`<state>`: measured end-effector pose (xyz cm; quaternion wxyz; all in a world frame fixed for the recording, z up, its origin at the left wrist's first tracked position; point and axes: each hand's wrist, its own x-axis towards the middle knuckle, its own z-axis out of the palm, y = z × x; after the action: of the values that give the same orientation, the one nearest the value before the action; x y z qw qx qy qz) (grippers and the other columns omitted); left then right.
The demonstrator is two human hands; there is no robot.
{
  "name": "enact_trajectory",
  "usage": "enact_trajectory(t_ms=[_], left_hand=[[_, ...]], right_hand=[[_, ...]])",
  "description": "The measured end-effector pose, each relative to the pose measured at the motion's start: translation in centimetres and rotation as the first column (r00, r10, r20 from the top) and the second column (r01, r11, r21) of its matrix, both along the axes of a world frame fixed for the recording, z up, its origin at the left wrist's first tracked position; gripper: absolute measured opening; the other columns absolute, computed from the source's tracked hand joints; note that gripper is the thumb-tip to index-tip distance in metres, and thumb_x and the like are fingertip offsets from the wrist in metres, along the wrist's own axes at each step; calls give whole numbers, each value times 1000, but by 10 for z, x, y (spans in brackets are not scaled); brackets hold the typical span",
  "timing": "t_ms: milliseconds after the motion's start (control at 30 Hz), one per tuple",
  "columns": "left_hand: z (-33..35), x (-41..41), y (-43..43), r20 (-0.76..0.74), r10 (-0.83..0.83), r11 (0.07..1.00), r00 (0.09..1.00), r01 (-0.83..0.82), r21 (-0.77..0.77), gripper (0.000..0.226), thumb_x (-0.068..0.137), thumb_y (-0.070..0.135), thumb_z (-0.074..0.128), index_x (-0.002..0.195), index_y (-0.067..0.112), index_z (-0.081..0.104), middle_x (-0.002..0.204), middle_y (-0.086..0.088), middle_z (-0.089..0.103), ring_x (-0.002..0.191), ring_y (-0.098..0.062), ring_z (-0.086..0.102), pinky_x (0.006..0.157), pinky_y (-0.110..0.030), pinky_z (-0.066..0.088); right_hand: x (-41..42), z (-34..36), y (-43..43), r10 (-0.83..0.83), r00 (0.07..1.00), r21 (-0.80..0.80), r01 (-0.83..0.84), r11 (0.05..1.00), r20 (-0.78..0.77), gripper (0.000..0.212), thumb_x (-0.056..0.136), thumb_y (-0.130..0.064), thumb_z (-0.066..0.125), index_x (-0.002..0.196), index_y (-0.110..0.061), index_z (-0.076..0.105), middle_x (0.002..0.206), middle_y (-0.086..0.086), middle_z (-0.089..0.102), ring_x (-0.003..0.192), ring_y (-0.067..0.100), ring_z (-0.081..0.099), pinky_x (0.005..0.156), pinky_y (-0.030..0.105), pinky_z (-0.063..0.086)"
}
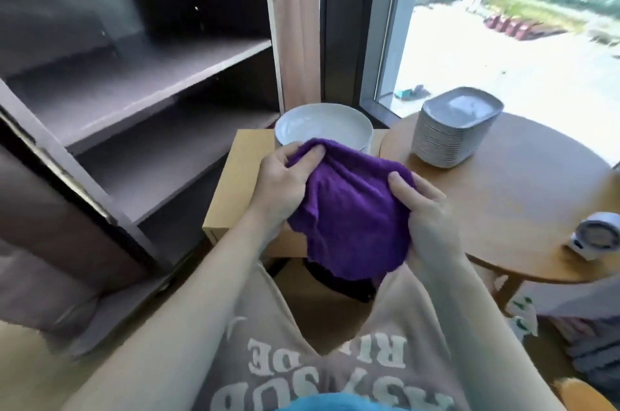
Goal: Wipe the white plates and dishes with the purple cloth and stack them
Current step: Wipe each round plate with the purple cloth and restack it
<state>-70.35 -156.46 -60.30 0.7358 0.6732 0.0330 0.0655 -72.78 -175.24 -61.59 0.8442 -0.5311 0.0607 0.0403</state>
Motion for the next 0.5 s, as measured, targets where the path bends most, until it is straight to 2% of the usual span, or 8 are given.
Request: enact_trajectory(t_ms=[100,200,267,333,367,400,433,500], left_hand=[[15,-9,11,-34,-49,999,998,50,10,15,98,27,70,97,18,81,101,-7,78,93,-23,72,80,-32,59],[22,-6,24,-36,-115,992,993,113,-51,18,101,21,64,108,11,77,113,-14,75,101,-29,71,93,-41,58],[21,-2,31,-78,-115,979,990,100,-178,20,103,16,59,114,7,73,116,-17,73,103,-30,69,95,-43,57],[19,2,34,-163,-102,946,981,45,-322,24,104,16,57,122,6,69,115,-16,74,102,-29,72,84,-39,59],[17,4,35,-203,-92,927,975,9,-376,27,105,18,56,126,6,66,115,-15,74,101,-29,73,80,-37,59],[14,7,36,-232,-91,903,968,-18,-429,29,105,19,54,129,6,65,117,-15,74,101,-29,73,79,-36,60],[13,11,36,-251,-91,879,964,-41,-475,30,105,20,53,128,6,65,118,-16,73,101,-29,73,78,-37,60],[14,21,39,-282,-77,843,956,-88,-530,27,104,21,55,121,5,69,113,-16,74,95,-30,75,74,-37,61]], right_hand=[[-3,28,-10,25,1000,-85,-23,996,17,16,94,-13,70,106,-10,79,101,16,76,90,31,70,88,45,58],[-4,43,-18,180,984,53,-180,982,9,38,83,-11,69,120,-2,72,107,18,73,89,30,72,85,43,60],[-3,43,-27,258,966,146,-260,955,28,60,80,-16,65,138,-5,60,117,16,73,102,30,73,86,42,60],[0,39,-32,369,926,240,-377,895,75,68,83,-20,64,149,-19,50,139,22,62,129,45,57,110,58,42],[2,37,-33,453,884,261,-466,845,113,72,83,-22,70,152,-26,48,146,27,54,134,51,47,114,64,32],[5,34,-32,541,830,233,-558,797,136,78,80,-24,78,151,-33,48,149,29,49,132,53,45,111,67,31],[9,31,-29,621,775,153,-631,760,113,83,77,-26,85,149,-39,49,148,28,51,127,52,49,106,67,37],[15,23,-18,682,730,-79,-683,726,-45,89,72,-29,92,146,-50,46,139,19,63,119,43,64,98,62,50]])
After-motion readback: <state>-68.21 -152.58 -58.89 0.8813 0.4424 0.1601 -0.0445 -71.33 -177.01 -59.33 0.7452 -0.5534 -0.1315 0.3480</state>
